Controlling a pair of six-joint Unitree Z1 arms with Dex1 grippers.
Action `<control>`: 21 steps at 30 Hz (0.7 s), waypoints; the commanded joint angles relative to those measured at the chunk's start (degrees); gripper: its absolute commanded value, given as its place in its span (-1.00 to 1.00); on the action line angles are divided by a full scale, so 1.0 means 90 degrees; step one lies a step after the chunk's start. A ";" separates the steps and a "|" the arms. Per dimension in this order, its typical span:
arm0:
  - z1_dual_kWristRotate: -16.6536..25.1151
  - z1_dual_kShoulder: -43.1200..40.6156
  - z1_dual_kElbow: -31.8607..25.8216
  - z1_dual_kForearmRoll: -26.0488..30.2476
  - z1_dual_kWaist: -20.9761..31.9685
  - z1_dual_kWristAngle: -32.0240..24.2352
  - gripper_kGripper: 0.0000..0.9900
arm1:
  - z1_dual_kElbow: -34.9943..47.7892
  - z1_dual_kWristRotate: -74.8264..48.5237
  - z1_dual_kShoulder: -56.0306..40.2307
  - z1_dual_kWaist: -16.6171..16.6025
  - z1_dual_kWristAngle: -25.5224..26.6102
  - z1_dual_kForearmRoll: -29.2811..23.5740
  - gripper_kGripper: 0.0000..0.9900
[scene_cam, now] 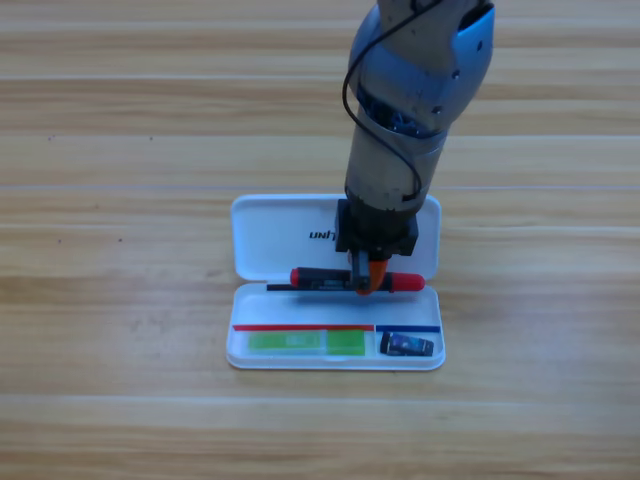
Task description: Clean up eraser and pencils
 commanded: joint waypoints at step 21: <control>0.0062 0.0385 0.0100 -0.0797 0.0103 0.0351 1.00 | 0.2105 0.0465 -0.2987 0.0571 0.1676 -0.0195 0.93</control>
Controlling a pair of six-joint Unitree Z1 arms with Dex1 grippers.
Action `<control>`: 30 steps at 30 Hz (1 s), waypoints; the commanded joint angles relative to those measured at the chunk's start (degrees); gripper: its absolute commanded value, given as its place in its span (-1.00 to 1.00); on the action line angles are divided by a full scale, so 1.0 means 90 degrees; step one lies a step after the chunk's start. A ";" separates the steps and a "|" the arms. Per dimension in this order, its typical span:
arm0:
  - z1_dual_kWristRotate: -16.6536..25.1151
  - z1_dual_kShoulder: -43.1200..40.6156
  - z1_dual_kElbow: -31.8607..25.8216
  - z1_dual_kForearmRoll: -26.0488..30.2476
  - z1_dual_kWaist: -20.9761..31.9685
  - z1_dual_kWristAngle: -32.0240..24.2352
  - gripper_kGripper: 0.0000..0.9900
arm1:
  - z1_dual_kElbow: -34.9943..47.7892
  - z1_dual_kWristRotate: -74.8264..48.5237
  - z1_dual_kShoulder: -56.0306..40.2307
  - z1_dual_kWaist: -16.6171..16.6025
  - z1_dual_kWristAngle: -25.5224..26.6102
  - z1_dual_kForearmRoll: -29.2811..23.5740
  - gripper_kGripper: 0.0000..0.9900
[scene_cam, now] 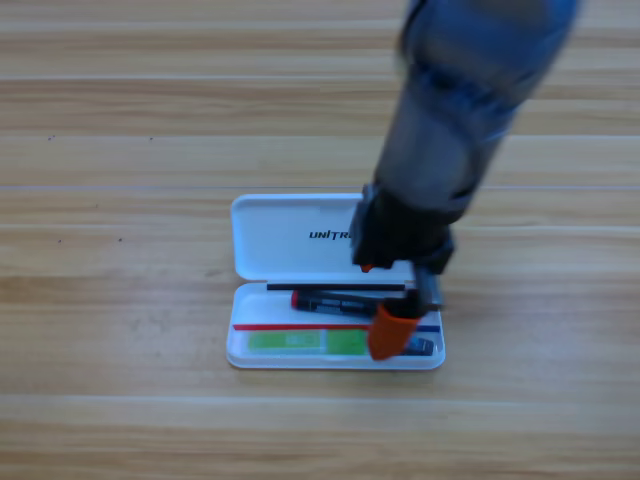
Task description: Clean up eraser and pencils
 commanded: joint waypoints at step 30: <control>0.0357 0.4300 -0.0943 -0.3500 0.2720 -0.0939 0.98 | 0.2793 0.0573 -0.4495 -0.0009 0.2204 -0.1292 0.97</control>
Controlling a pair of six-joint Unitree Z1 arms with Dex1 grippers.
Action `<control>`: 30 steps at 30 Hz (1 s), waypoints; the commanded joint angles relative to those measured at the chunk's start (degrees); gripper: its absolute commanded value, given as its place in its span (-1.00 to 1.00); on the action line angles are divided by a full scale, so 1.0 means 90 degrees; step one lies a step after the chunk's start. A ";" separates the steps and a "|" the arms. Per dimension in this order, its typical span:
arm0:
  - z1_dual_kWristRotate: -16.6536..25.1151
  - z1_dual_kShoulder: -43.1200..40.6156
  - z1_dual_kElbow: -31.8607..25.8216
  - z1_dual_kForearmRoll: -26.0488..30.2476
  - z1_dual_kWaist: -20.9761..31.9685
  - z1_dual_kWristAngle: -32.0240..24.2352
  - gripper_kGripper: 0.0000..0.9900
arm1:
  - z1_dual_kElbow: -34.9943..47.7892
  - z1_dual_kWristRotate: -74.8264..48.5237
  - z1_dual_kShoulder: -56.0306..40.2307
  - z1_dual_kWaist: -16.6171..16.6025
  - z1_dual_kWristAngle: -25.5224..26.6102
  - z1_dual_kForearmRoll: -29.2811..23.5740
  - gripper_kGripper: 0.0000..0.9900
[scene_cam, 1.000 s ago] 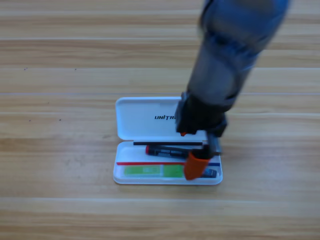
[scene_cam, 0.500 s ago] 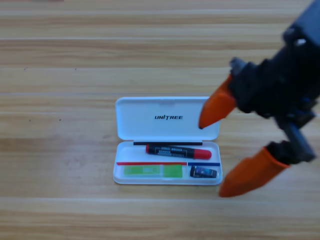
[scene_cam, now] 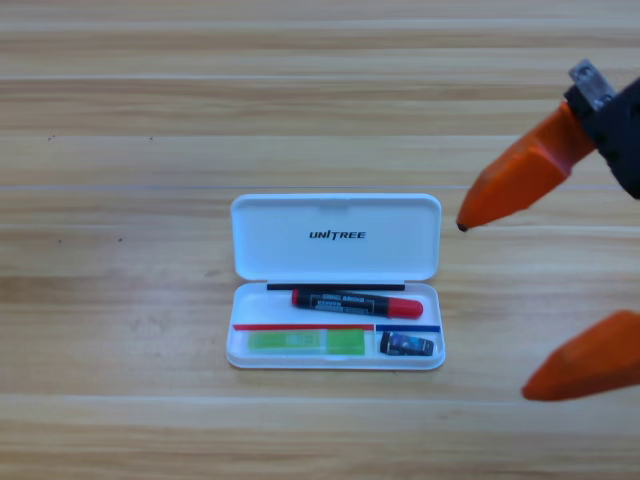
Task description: Clean up eraser and pencils
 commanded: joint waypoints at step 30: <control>0.2085 0.3732 0.0404 -0.0527 0.1746 -0.4451 -1.00 | 0.0640 0.0082 -0.0545 -0.0093 0.0159 -0.0491 0.97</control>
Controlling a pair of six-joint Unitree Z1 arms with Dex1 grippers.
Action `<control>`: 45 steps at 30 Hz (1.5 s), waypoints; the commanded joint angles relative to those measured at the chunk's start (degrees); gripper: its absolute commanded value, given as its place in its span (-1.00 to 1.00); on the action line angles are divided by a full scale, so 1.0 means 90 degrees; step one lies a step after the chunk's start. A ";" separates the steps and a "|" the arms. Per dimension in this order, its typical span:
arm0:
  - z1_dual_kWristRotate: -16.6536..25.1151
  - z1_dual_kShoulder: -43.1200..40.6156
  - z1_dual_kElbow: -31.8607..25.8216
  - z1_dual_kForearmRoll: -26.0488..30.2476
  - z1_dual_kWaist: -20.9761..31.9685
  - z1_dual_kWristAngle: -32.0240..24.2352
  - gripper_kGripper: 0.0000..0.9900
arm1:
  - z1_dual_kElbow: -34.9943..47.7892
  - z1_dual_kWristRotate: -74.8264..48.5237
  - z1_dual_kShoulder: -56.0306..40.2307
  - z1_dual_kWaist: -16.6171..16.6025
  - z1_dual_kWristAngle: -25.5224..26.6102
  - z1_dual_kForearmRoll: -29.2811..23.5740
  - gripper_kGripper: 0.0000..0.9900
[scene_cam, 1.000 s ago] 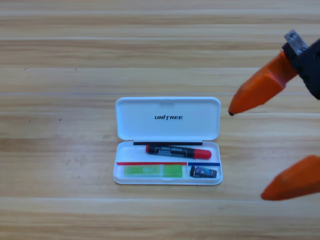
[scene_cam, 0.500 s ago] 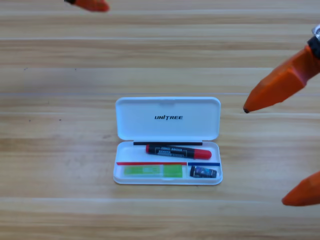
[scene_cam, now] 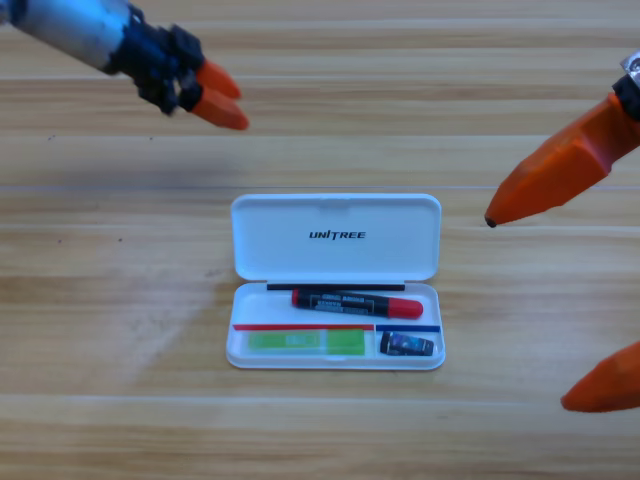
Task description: Clean up eraser and pencils
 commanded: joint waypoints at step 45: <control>0.0954 0.1257 -0.0597 0.2328 -0.0833 -0.1223 -1.00 | 0.0259 0.0125 0.0022 -0.0093 0.0085 -0.0227 0.97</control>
